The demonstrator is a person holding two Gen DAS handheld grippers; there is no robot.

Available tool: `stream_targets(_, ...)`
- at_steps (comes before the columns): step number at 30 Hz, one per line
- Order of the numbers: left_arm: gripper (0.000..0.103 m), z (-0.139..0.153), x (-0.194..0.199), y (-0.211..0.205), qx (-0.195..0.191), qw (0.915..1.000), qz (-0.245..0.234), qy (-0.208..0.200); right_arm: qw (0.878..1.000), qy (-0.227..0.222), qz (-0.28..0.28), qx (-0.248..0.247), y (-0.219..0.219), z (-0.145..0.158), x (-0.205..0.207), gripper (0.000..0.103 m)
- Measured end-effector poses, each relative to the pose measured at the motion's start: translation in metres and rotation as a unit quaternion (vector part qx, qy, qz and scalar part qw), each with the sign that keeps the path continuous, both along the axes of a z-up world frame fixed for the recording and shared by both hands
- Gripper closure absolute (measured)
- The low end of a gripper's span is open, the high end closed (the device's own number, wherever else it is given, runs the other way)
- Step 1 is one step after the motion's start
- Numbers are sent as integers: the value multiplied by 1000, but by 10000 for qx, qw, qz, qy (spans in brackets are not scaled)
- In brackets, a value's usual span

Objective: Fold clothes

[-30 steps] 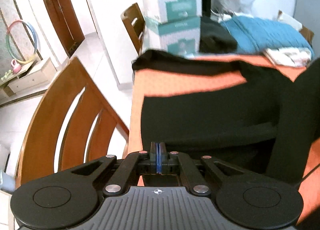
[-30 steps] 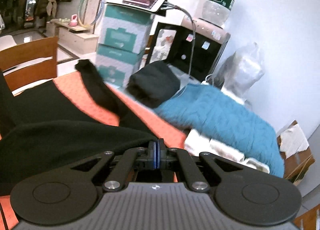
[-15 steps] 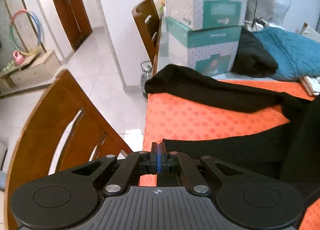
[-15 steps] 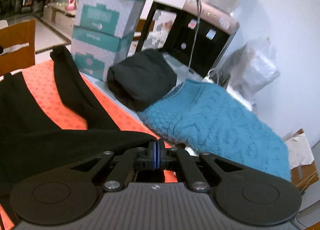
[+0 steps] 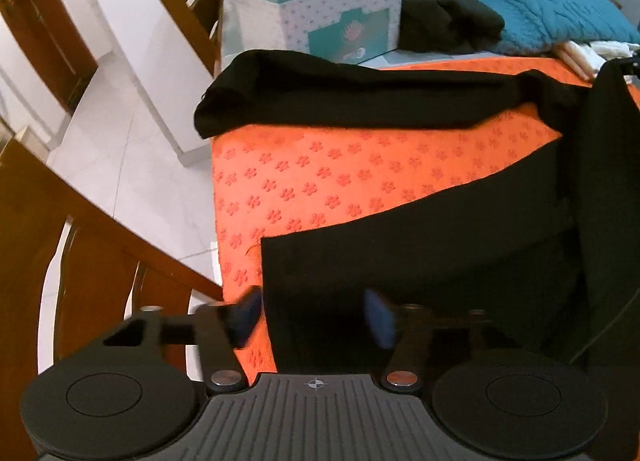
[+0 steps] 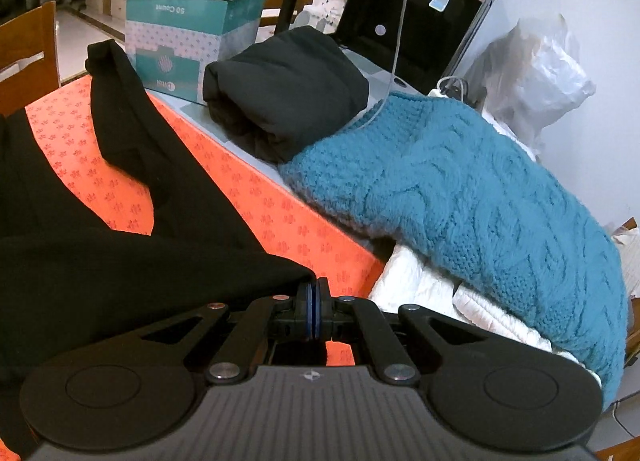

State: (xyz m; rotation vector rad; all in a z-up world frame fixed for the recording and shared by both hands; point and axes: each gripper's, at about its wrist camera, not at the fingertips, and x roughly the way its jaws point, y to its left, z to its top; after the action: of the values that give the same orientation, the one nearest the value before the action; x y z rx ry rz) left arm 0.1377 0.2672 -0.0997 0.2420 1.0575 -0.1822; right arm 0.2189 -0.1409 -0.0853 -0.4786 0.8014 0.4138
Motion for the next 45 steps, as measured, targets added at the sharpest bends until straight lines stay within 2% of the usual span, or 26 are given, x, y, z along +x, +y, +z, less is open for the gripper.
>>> stream_targets(2, 39, -4, 4, 1, -43, 10000, 22, 20, 10000, 9, -4, -3, 0, 0, 0, 101)
stream_targets(3, 50, -5, 5, 1, -98, 9999, 21, 38, 10000, 18, -13, -6, 0, 0, 1, 101)
stream_targets(4, 85, -7, 6, 1, -158, 9999, 17, 57, 10000, 17, -27, -16, 0, -1, 0, 101)
stream_targets(5, 94, -8, 7, 2, -178, 9998, 43, 98, 10000, 15, -40, -25, 0, -2, 0, 101)
stream_targets(8, 94, 2, 1, 6, -371, 9989, 228, -156, 9999, -62, -80, -51, -1, 3, -3, 101)
stream_targets(10, 95, 16, -5, 12, -572, 9965, 478, -386, 9998, -115, -121, -92, -2, 8, -6, 101)
stream_targets(13, 95, 38, -9, 20, -677, 9918, 802, -728, 9995, -263, -123, -115, -2, 17, -9, 101)
stream_targets(16, 95, 28, 3, 18, -545, 9929, 862, -614, 9994, -307, -62, -124, 0, 23, -3, 101)
stream_targets(19, 95, 16, 15, 15, -402, 9939, 911, -479, 9995, -170, 91, -247, 5, 14, 13, 101)
stream_targets(26, 94, -12, 44, 8, -81, 9947, 1013, -182, 9986, 178, 282, -399, 16, -26, 45, 101)
stream_targets(33, 94, -11, 44, 5, -19, 9932, 1121, -301, 9972, 271, 469, -515, 23, -49, 52, 101)
stream_targets(40, 94, 3, 35, 8, 23, 9868, 1534, -529, 9985, -197, 181, -470, 23, -32, 51, 101)
stream_targets(42, 94, 0, 35, 12, 43, 9851, 1652, -478, 9980, -175, 205, -578, 25, -36, 53, 101)
stream_targets(45, 93, -11, 37, 16, -43, 9843, 1740, -293, 9976, 156, 233, -641, 26, -46, 59, 101)
